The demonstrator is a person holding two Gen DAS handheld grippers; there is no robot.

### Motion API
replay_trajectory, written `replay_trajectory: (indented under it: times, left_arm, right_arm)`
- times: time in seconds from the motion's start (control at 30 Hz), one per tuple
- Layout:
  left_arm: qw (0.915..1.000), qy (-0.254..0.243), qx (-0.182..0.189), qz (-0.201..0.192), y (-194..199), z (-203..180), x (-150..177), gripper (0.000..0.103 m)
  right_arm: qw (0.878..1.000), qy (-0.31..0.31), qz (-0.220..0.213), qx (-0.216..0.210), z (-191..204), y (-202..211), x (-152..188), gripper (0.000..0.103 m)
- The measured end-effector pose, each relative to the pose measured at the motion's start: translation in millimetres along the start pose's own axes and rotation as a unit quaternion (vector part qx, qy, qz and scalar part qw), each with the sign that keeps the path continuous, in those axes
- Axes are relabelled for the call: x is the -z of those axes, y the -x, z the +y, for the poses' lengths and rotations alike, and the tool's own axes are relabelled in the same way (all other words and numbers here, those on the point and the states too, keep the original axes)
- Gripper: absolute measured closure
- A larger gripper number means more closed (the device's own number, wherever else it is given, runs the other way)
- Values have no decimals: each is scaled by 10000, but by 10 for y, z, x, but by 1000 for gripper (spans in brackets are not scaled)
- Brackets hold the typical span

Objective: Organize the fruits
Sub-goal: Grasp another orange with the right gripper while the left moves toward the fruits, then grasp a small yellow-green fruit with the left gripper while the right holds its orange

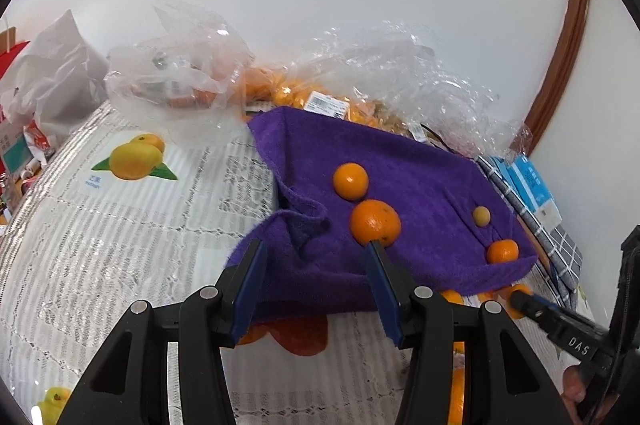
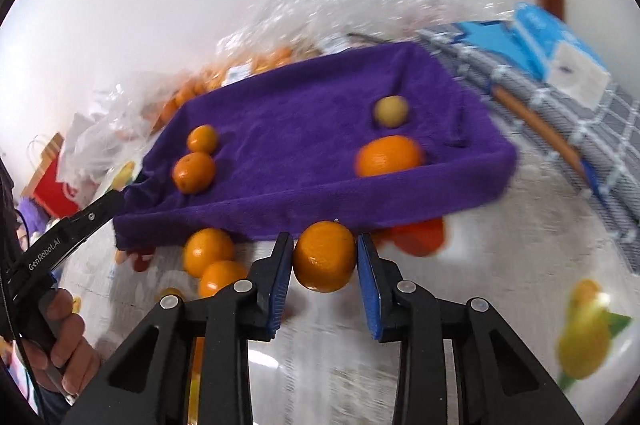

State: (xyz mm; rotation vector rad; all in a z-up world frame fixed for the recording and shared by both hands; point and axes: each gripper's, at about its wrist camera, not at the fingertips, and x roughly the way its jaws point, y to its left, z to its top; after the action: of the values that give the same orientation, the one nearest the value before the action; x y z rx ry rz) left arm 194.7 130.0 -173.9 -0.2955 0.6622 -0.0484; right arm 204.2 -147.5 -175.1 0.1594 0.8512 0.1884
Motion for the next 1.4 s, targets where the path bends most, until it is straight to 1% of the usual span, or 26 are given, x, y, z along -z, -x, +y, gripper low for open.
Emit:
replay_trajectory:
  times: [0.07,0.13,0.2,0.27,0.33,0.4,0.5,0.53,0.67,0.7,0.83,0.9,0.93,0.97,1.0,1.1,1.2,1.3,1.33,1.4]
  left_arm:
    - [9999,-94,32,35,3,-46,17,55]
    - [9997,-237,-36,35,22,-95,45,55]
    - [9995,-317,8,44,65,-114,66,55]
    - [9992,-333,204,2,154,-117,100,55]
    - [9984,-392,399,25,218,-130,166,55]
    - [9971,-514,538,147,224,-173,234,55]
    - [9935,-837,668,379,196,-289,348,55]
    - [9910,-953,799,495,172,-340,388,55]
    - [9839,-1171,1016,885,53,-460,470,61]
    - [9830,-1158,1074,933,34,-467,474,65]
    - [9822,-1007,1169,1072,-23,-452,457,66]
    - [9811,-919,1214,1191,-70,-427,447,73]
    - [9792,-853,1281,1324,-112,-419,449,74]
    - [9776,-823,1316,1423,-142,-416,456,78]
    - [9773,-814,1311,1453,-156,-411,460,80]
    - [9772,-873,1320,1419,-136,-424,477,80]
    - [9812,-892,1178,1241,-83,-410,475,80]
    - [9872,-769,902,1063,-41,-333,452,80]
    - [9888,-742,776,1036,-39,-309,449,80]
    - [9888,-731,707,1093,-64,-297,447,80]
  right_arm:
    - [9997,35,-69,238,-110,110,43,71]
    - [9994,71,-75,333,-188,174,90,71]
    - [9990,108,-98,430,-260,230,147,71]
    - [9983,171,-163,527,-305,274,207,71]
    - [9981,197,-228,538,-324,296,261,71]
    - [9983,196,-242,494,-340,306,307,71]
    - [9977,189,-465,450,-356,381,322,71]
    - [9978,197,-453,434,-355,376,322,71]
    - [9986,139,-406,324,-380,358,315,71]
    - [9987,117,-401,300,-379,355,315,71]
    - [9991,113,-368,172,-378,339,313,71]
    - [9990,186,-378,171,-345,341,318,71]
    - [9989,201,-380,169,-337,339,319,71]
    - [9990,207,-377,154,-333,337,319,71]
    - [9990,193,-374,147,-338,336,320,71]
    - [9991,87,-391,114,-381,343,317,71]
    - [9991,-11,-408,85,-414,348,321,71]
    - [9991,-60,-409,75,-429,350,322,71]
    - [9991,-74,-411,73,-433,352,322,71]
    - [9992,-91,-394,45,-439,348,321,71]
